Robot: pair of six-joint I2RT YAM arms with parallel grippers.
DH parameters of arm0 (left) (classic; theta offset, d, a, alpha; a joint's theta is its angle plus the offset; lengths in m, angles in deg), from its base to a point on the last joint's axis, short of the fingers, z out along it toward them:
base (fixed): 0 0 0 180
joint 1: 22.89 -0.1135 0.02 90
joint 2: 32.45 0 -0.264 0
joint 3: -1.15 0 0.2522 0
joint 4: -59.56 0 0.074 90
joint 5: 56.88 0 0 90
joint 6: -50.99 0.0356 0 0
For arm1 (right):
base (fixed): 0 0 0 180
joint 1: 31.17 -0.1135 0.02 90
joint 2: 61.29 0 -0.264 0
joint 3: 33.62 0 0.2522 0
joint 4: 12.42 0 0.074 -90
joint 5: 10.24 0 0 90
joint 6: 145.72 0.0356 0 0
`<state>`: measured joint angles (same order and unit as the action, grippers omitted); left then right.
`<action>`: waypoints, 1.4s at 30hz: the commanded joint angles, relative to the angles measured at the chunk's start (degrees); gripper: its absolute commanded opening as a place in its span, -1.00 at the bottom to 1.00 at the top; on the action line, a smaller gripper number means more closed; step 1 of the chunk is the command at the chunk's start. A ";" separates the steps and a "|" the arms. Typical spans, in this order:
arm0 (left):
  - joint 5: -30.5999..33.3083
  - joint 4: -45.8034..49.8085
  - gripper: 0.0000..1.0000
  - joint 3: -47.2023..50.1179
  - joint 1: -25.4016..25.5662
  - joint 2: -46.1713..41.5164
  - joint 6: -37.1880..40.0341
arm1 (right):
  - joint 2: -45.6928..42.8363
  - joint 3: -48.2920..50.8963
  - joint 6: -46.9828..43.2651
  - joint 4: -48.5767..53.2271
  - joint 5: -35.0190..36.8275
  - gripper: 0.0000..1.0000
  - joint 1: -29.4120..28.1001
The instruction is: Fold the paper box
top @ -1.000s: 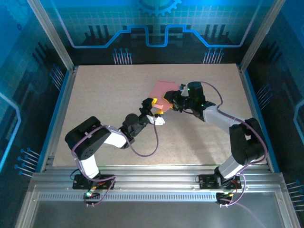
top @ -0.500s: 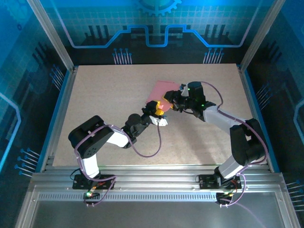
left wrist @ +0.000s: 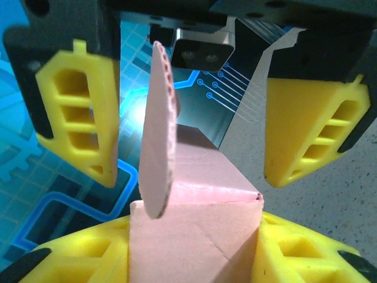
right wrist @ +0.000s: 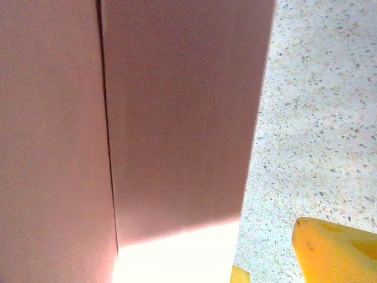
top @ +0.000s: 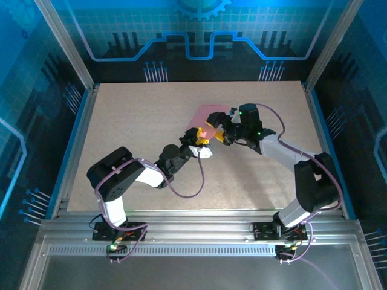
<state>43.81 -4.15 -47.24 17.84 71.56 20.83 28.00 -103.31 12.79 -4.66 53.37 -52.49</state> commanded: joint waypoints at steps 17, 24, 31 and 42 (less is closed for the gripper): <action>-29.34 3.03 -0.32 0.35 -15.33 -5.34 -56.27 | -23.94 -3.01 -43.30 26.76 5.29 0.96 10.51; -46.67 -2.70 -0.34 -1.75 -19.72 -0.02 -67.54 | -22.96 -2.24 -58.13 27.82 8.29 0.88 10.13; -56.69 -2.79 -0.31 -4.08 -21.22 2.82 -72.26 | -14.07 -9.09 -79.57 35.06 -0.59 0.75 9.38; -61.53 -2.87 -0.29 -5.26 -21.75 1.31 -74.67 | -2.02 -21.86 -90.47 47.54 -15.07 0.27 16.20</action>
<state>-14.19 -4.58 -51.13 -3.29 73.83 -52.55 23.85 -121.73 -72.08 36.30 43.86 -37.04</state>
